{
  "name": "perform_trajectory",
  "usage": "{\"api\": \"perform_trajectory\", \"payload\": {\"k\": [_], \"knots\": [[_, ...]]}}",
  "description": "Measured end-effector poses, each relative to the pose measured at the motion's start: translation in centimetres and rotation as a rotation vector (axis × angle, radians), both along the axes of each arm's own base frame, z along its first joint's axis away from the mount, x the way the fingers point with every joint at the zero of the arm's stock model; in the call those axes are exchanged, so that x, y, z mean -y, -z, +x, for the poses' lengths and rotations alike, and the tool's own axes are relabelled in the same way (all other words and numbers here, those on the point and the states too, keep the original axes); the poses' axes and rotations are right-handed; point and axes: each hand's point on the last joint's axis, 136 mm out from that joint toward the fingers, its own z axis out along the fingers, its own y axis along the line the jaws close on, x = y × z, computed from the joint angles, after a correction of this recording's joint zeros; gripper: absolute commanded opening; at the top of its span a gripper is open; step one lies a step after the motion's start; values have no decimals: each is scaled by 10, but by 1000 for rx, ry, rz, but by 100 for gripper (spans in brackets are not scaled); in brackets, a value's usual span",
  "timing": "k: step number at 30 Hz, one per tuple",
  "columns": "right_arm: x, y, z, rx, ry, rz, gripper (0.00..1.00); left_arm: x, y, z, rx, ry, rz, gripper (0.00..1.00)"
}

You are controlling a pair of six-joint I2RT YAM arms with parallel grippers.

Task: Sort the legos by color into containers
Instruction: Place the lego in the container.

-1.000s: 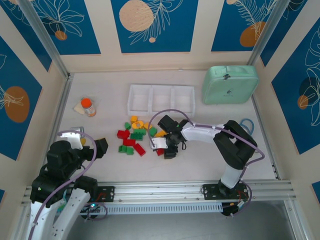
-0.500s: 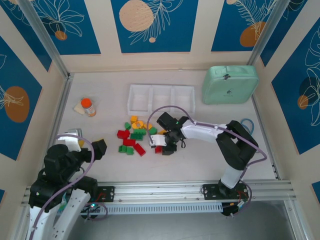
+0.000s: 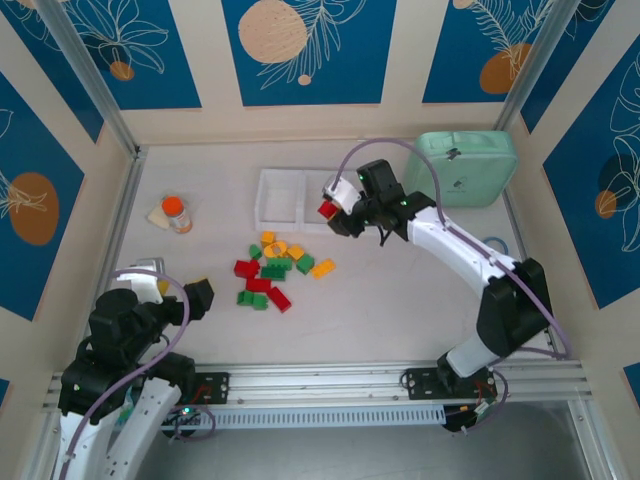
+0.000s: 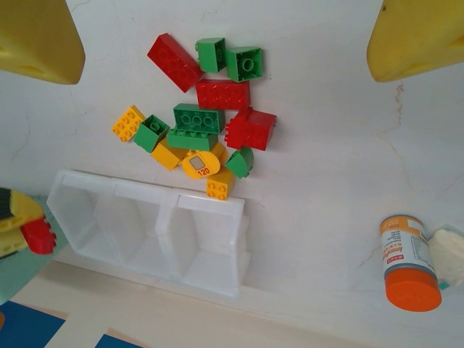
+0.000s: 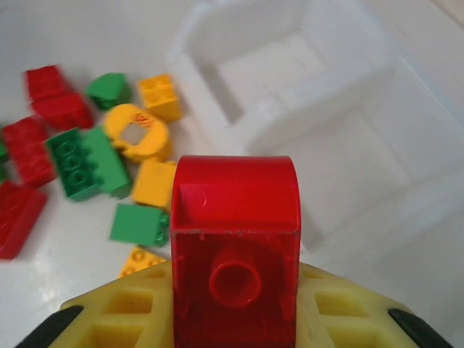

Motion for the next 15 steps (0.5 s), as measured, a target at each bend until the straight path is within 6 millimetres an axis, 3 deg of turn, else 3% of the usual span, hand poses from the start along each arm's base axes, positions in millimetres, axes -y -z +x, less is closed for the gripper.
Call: {"api": "perform_trajectory", "payload": {"k": [6,11,15], "knots": [[43,17,65,-182,396,46,0,0,0,0,0,0,0,99],[76,33,78,-294,588,84,5,0,0,0,1,1,0,99],[77,44,89,-339,629,82,12,0,0,0,3,0,0,99]]}}
